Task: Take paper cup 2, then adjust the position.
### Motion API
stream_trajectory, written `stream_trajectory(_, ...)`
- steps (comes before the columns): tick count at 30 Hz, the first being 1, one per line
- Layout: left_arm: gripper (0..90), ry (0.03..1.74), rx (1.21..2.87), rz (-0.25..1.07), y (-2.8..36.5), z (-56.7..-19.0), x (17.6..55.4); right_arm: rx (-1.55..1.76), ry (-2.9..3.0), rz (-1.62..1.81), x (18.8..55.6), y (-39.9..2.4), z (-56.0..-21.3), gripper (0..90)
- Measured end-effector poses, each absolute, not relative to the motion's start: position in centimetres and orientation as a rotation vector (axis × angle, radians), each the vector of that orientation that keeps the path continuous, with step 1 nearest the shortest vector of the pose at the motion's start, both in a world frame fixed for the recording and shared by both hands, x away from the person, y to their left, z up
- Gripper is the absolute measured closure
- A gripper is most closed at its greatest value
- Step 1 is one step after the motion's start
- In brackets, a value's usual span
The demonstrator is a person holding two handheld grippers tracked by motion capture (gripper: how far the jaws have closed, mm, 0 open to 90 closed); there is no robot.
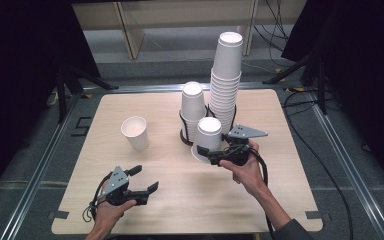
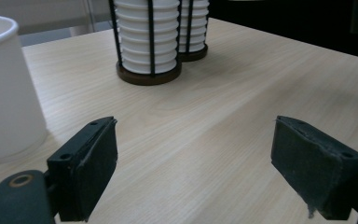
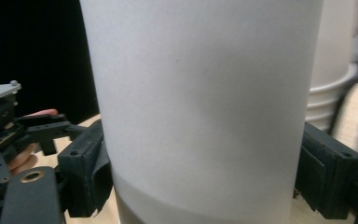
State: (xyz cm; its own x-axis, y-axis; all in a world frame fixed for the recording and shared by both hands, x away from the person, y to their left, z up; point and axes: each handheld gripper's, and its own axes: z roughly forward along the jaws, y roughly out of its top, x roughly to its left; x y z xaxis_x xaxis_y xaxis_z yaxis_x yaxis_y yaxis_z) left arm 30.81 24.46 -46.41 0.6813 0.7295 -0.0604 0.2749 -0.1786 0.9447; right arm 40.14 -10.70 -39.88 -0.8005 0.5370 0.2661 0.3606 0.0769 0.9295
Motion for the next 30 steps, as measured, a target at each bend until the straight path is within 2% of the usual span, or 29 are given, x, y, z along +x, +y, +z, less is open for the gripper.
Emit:
stream_trajectory(5,14.3,0.783,1.698,0.461,24.3,-46.5,30.9,0.877,2.232,1.850,39.6,-9.4,-40.2,17.7)
stream_trajectory(17,14.2,0.749,1.693,0.446,24.2,-46.2,30.6,0.800,2.323,1.884,38.4,-6.4,-40.7,17.7)
stream_trajectory(27,14.2,0.697,1.734,0.496,22.7,-46.1,30.4,0.743,2.353,1.889,38.0,-3.8,-41.5,17.8)
stream_trajectory(30,14.2,0.686,1.708,0.465,22.1,-46.2,30.5,0.758,2.383,1.894,37.7,-3.4,-41.7,17.8)
